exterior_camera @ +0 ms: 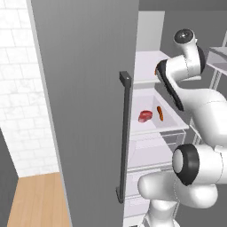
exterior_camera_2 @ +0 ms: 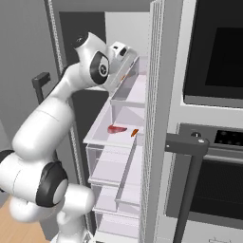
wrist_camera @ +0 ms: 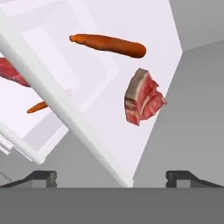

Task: Place one carrot and one steak in each tupperware on the nearby counter, to pack two identical lunches.

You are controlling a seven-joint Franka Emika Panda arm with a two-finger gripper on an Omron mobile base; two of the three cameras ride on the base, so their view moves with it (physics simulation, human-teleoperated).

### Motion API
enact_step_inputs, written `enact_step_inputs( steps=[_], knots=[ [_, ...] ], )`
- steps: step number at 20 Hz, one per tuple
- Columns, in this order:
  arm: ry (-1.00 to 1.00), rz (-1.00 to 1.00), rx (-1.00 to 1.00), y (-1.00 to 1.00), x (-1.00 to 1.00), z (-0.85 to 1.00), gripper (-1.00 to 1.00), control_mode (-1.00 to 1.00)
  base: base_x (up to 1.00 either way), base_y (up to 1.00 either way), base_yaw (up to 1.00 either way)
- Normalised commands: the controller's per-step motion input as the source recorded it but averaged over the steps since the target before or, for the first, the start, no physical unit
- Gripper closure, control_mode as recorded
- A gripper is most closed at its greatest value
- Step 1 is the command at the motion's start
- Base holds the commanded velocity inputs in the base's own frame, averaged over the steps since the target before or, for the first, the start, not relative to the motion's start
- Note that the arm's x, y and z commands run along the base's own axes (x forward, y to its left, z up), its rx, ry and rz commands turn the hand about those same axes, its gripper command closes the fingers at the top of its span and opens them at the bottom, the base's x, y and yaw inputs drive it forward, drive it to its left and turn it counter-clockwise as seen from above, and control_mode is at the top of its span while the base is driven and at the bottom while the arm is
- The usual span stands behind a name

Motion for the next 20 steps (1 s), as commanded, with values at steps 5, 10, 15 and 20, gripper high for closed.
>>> enact_step_inputs(
  steps=[5,10,15,20],
  knots=[
    [0.0,0.07,0.0,-0.14,0.48,-0.13,-1.0,-1.0,0.0,0.0,0.0],
    [0.0,0.04,0.0,-0.11,0.49,-0.07,-1.0,-1.0,0.0,0.0,0.0],
    [0.0,0.03,0.0,-0.13,0.41,-0.12,-1.0,-1.0,0.0,0.0,0.0],
    [0.0,0.02,0.0,-0.16,0.28,-0.21,-1.0,-1.0,0.0,0.0,0.0]
  ],
)
